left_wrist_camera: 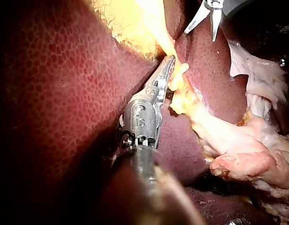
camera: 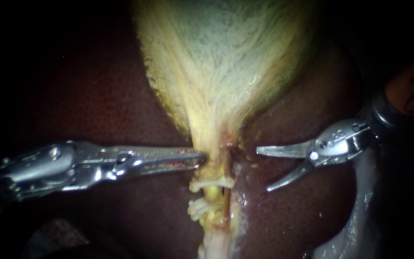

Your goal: Go to the cutting position left tube

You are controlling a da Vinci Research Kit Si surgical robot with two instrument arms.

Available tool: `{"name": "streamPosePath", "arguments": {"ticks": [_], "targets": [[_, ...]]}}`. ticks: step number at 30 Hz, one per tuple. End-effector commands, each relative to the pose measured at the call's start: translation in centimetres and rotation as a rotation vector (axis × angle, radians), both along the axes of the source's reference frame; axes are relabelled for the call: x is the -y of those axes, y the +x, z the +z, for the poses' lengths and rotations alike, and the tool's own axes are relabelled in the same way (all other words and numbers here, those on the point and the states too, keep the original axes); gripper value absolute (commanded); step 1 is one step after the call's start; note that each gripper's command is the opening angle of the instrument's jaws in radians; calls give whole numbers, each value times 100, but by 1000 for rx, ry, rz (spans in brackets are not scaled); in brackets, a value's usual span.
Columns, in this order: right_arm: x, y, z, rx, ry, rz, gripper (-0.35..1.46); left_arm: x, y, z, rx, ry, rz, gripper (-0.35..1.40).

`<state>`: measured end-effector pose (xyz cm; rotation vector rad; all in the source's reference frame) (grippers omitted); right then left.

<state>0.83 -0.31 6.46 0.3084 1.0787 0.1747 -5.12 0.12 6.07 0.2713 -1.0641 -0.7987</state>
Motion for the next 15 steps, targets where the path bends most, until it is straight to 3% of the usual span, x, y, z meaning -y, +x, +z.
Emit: {"name": "streamPosePath", "arguments": {"ticks": [1,7,12,15], "targets": [[1,0,0,0,1,-2,143,0,1,-1,0,0,0,-35],[17,15,-1,-24,13,-32,143,-6,17,-10,1,4,1,-35],[44,39,7,-47,26,-76,143,-16,44,-21,-16,3,-20,-35],[64,55,17,-35,53,-107,143,-20,59,-24,-23,3,-30,-35]]}}
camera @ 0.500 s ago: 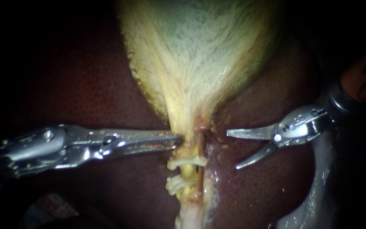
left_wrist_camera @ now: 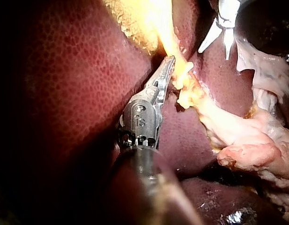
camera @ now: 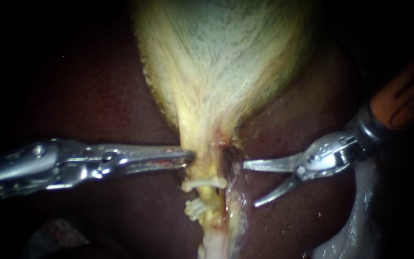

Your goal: Go to the cutting position left tube

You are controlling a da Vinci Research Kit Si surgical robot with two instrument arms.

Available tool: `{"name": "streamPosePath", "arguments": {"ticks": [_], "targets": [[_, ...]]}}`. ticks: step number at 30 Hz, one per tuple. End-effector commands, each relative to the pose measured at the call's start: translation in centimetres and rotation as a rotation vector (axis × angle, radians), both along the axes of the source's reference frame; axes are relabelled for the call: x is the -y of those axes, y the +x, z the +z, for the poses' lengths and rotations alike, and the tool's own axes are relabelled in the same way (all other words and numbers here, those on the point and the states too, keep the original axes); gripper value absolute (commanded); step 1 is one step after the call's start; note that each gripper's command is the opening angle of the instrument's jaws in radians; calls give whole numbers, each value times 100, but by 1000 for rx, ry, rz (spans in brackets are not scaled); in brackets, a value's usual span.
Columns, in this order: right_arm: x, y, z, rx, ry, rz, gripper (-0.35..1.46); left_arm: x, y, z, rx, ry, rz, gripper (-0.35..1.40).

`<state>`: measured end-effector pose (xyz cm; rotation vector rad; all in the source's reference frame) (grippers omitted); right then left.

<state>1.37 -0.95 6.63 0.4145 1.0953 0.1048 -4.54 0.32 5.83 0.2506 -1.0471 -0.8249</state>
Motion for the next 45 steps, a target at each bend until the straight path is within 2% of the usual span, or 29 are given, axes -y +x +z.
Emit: {"name": "streamPosePath", "arguments": {"ticks": [1,2,5,11,19,31,39,45], "targets": [[6,5,4,6,12,-10,143,-1,4,-1,-6,1,-6,-35],[13,11,9,9,23,-22,143,-3,7,-1,-7,1,-7,-35],[25,25,21,9,54,-28,141,-4,12,-3,-5,1,-10,-35],[32,42,39,15,85,-52,138,-2,13,-7,-6,1,-11,-35],[23,40,56,55,80,-49,138,2,11,-15,-10,-4,-12,-35],[12,38,67,108,65,-44,135,13,5,-29,-10,-15,-9,-35],[9,49,72,112,65,-38,135,17,2,-34,-7,-15,-6,-35],[14,61,75,92,87,-73,133,17,2,-33,-7,-15,-6,-35]]}}
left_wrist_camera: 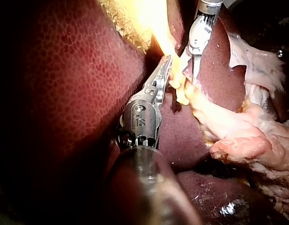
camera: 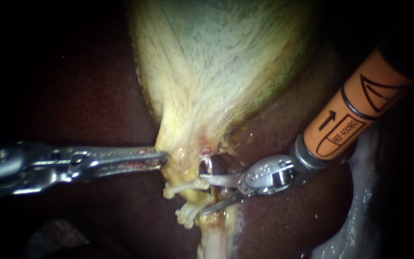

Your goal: Go to the cutting position left tube

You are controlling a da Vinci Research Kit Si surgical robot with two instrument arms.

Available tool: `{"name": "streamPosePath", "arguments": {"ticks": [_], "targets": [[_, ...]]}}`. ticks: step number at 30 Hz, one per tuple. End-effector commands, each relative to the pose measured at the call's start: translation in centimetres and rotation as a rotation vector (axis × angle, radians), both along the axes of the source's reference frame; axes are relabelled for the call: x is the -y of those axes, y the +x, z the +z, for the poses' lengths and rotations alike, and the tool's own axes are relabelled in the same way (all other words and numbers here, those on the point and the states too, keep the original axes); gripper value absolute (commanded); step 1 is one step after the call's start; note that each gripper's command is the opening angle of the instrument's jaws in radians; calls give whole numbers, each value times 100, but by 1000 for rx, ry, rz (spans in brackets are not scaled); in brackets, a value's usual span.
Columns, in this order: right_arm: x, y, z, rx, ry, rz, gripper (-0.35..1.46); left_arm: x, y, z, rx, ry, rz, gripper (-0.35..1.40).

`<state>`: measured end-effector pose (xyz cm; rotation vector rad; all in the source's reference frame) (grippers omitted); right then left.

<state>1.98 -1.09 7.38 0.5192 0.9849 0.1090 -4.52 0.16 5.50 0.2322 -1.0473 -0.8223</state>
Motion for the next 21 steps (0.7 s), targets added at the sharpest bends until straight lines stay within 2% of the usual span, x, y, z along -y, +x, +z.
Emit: {"name": "streamPosePath", "arguments": {"ticks": [1,15,21], "targets": [[1,1,1,-7,6,-12,133,0,0,1,0,0,0,-35],[20,17,14,-60,-11,-125,121,-7,-1,9,1,1,1,-35],[23,24,13,-70,-25,-144,120,-9,-3,12,1,1,1,-35]]}}
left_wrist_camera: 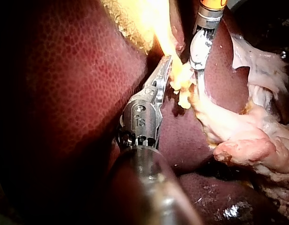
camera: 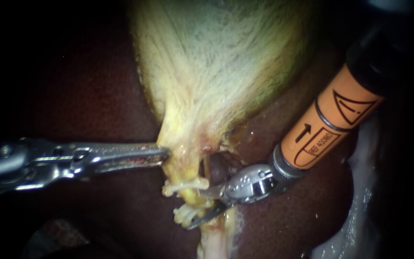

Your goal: Go to the cutting position left tube

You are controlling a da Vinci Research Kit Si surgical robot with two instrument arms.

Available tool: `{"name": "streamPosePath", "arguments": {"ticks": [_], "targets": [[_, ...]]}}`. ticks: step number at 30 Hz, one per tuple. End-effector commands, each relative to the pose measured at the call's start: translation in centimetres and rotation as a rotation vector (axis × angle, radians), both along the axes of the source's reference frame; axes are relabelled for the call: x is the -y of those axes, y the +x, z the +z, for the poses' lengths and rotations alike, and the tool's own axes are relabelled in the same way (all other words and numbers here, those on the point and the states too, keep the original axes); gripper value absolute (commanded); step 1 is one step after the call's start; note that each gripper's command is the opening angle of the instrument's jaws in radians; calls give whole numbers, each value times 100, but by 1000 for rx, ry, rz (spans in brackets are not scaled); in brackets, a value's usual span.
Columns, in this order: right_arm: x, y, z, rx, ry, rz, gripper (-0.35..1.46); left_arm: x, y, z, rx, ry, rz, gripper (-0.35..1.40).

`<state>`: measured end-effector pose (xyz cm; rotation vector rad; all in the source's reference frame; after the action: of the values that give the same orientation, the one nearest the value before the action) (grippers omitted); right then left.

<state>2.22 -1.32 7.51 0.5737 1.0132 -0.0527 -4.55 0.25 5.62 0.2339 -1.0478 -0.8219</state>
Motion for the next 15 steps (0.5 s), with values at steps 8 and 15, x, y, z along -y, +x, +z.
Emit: {"name": "streamPosePath", "arguments": {"ticks": [8,15], "targets": [[-2,7,-1,-26,2,16,120,-1,-3,2,-1,0,-1,-35],[-5,11,1,-34,5,25,118,-1,-5,2,-1,0,-2,-35]]}}
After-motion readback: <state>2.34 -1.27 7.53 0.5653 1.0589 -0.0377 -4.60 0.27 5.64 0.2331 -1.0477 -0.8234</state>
